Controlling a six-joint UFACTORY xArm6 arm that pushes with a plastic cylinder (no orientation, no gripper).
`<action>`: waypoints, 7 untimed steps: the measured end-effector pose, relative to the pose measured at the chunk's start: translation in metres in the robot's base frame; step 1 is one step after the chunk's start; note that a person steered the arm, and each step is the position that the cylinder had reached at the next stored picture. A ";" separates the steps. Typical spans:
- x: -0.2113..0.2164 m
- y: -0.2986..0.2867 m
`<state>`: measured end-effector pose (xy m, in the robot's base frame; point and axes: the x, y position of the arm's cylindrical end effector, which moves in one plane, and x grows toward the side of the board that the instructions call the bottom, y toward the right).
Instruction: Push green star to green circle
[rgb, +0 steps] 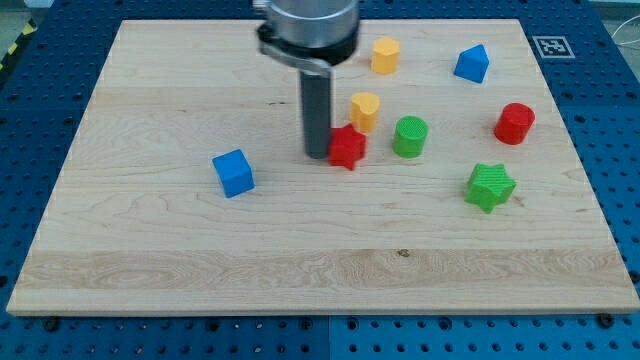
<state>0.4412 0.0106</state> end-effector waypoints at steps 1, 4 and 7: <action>0.000 0.049; 0.057 0.057; 0.089 0.179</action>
<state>0.5300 0.1892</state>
